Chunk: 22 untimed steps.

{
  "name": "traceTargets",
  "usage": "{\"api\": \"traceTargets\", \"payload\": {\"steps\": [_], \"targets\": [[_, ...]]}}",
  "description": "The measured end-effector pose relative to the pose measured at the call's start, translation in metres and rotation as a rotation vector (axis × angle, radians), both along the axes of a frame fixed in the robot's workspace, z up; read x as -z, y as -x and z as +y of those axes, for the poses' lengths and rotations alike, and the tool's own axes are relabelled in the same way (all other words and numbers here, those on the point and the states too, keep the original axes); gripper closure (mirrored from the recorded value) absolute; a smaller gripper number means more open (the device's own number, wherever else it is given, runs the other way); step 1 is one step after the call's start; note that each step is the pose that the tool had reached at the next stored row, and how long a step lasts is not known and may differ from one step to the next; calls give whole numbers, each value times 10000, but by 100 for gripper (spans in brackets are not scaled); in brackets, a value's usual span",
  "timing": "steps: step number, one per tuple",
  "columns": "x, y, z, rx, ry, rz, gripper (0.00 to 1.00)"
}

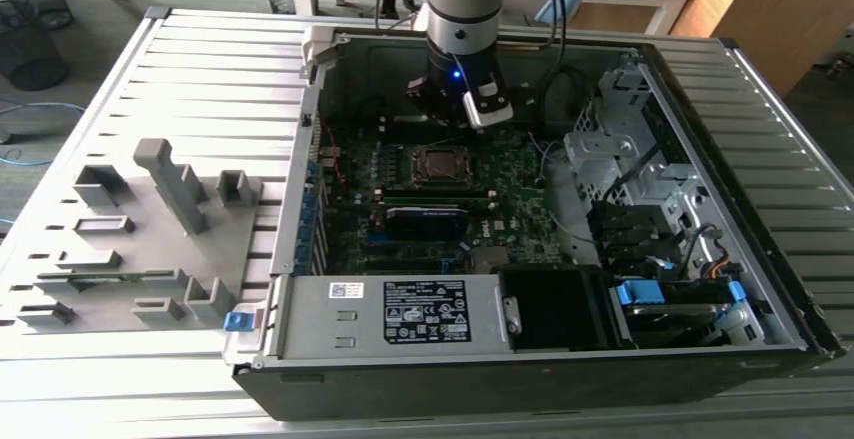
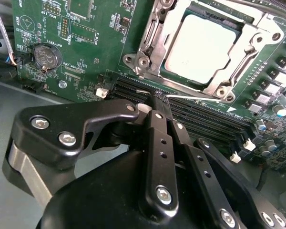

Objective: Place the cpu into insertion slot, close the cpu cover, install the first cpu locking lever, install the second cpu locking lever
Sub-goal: 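Install the first cpu locking lever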

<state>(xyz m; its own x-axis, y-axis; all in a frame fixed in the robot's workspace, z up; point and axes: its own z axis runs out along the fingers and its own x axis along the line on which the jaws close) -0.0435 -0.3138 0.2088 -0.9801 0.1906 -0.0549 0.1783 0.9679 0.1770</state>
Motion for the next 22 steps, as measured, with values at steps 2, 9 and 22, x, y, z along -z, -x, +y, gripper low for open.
{"api": "traceTargets", "payload": {"steps": [2, 9, 22], "targets": [[1, 0, 4, 0, -1, -4, 89], [9, -10, 11, -1, -2, -12, 89], [49, -24, -19, 0, -3, -35, 89]]}}
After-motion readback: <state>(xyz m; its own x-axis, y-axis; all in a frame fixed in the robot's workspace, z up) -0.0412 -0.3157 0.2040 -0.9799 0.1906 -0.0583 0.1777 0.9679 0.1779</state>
